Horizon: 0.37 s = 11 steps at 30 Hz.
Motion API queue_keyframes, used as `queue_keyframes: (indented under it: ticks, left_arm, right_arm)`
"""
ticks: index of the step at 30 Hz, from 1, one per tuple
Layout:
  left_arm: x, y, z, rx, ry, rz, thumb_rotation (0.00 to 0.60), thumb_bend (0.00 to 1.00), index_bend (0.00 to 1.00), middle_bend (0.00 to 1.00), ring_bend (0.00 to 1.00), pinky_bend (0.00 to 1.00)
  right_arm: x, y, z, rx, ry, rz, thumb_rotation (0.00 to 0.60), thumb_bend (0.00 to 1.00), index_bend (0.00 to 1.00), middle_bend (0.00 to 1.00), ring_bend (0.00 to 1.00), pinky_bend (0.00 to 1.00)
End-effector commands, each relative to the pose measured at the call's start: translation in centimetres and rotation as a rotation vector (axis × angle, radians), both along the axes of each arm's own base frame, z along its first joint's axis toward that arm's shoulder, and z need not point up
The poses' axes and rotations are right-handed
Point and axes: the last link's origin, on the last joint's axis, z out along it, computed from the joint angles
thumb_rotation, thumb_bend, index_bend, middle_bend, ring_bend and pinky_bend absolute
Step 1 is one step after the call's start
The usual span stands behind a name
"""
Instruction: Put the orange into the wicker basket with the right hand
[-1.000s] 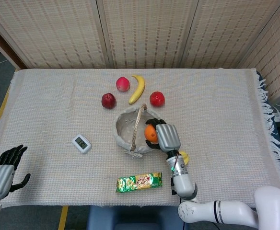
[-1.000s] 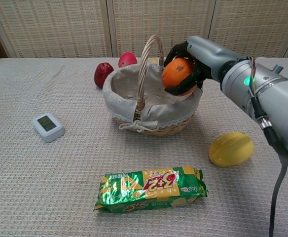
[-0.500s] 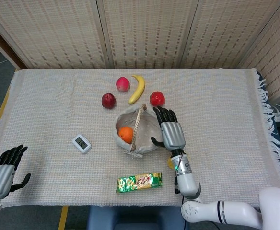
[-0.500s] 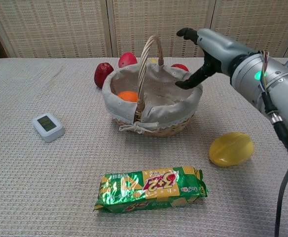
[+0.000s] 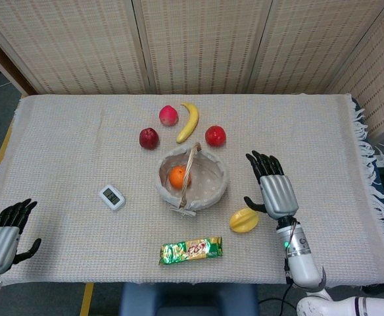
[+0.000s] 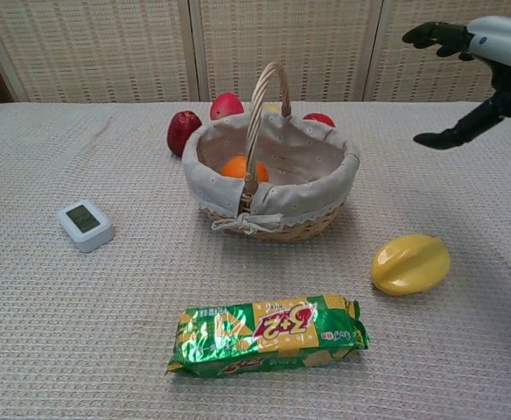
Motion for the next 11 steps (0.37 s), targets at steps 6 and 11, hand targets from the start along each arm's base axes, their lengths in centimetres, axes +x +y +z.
queue_keyframes:
  ticks: [6,11]
  left_arm:
    - [0.0,0.0,-0.1,0.011,0.02,-0.013,0.6,0.35,0.0,0.0,0.0,0.07]
    - [0.2,-0.1,-0.3,0.008,0.026,-0.022,0.6,0.35,0.0,0.0,0.0,0.07]
  right_arm:
    - [-12.6,11.5,5.7,-0.044,0.265,0.022,0.6,0.15,0.0,0.0,0.0,0.03]
    - [-14.3,12.1,5.8,-0.078,0.289,0.028,0.6,0.15,0.0,0.0,0.0,0.03]
